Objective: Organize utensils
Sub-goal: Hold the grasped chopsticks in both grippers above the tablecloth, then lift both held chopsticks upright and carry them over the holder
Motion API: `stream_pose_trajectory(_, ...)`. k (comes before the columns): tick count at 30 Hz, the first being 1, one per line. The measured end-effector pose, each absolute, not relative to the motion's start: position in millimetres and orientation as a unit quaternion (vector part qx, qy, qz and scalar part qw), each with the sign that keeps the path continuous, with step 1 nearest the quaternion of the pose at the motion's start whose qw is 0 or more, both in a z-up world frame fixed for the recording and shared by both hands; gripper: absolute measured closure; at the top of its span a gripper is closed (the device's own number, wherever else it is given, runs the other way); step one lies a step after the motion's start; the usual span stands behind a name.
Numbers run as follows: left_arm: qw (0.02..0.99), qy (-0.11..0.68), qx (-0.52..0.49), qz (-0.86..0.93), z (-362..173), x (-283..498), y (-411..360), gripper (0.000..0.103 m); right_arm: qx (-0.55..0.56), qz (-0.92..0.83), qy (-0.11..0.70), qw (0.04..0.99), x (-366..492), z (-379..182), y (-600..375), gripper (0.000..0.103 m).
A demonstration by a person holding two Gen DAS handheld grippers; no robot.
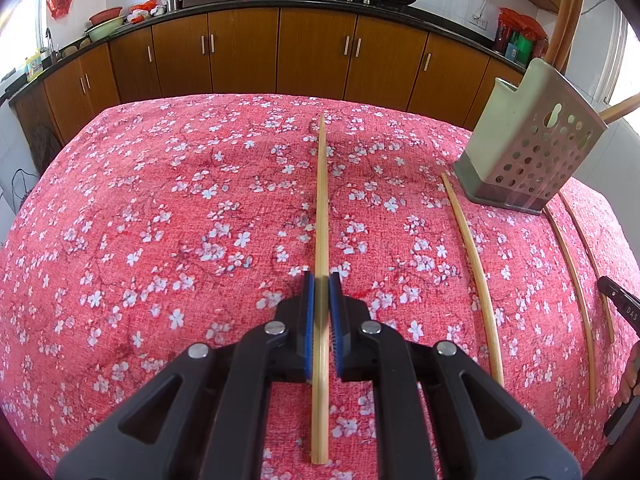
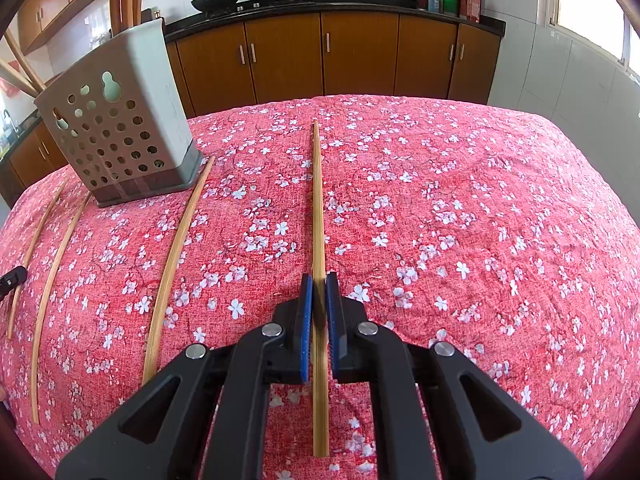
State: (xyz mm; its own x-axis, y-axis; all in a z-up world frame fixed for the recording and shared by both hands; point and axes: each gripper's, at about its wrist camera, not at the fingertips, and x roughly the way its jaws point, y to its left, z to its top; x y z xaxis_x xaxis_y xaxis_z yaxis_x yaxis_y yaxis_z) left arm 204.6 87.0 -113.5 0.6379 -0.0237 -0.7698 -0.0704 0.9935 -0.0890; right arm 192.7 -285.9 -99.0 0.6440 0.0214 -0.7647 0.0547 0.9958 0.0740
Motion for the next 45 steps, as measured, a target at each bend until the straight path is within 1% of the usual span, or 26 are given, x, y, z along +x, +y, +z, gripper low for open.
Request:
stream_pose_trajectory(12,0.902,0.428,-0.061,0.012,-112.6,202.7,88.2,0.092,0.050,-0.009,0.421,0.905,191.2,-99.8,-288.5,0.095)
stream_pose_trajectory(20,0.902,0.432,-0.029,0.004,-112.0,178.4,83.6,0.091,0.056,0.002,0.422,0.905,172.6,-100.5,-292.1,0.095)
stream_pose_trajectory(23,0.901,0.433,-0.013,0.008,-111.2,177.3,81.1,0.095,0.046,0.002,0.423,0.905,171.5,-99.9,-287.6,0.095)
stream_pose_trajectory(25,0.902,0.432,-0.008,0.007,-107.6,174.9,81.1,0.095,0.049,0.000,0.419,0.907,168.7,-95.1,-286.1,0.095)
stream_pose_trajectory(29,0.919,0.394,-0.011,0.005,-76.8,165.4,85.6,0.095,0.062,-0.003,0.375,0.925,158.0,-66.0,-294.6,0.095)
stream_pose_trajectory(33,0.940,0.340,-0.025,0.005,-30.8,158.7,87.9,0.095,0.062,-0.009,0.311,0.948,147.2,-20.1,-292.6,0.095)
stream_pose_trajectory(37,0.957,0.287,-0.035,0.000,13.4,155.0,89.5,0.095,0.064,-0.010,0.264,0.962,144.6,15.2,-299.8,0.095)
stream_pose_trajectory(40,0.963,0.266,-0.033,-0.003,33.4,155.0,88.0,0.095,0.068,-0.009,0.243,0.967,146.0,30.5,-302.5,0.096)
stream_pose_trajectory(45,0.968,0.249,-0.033,-0.011,53.9,155.1,83.4,0.095,0.068,-0.006,0.233,0.970,146.9,42.3,-298.8,0.096)
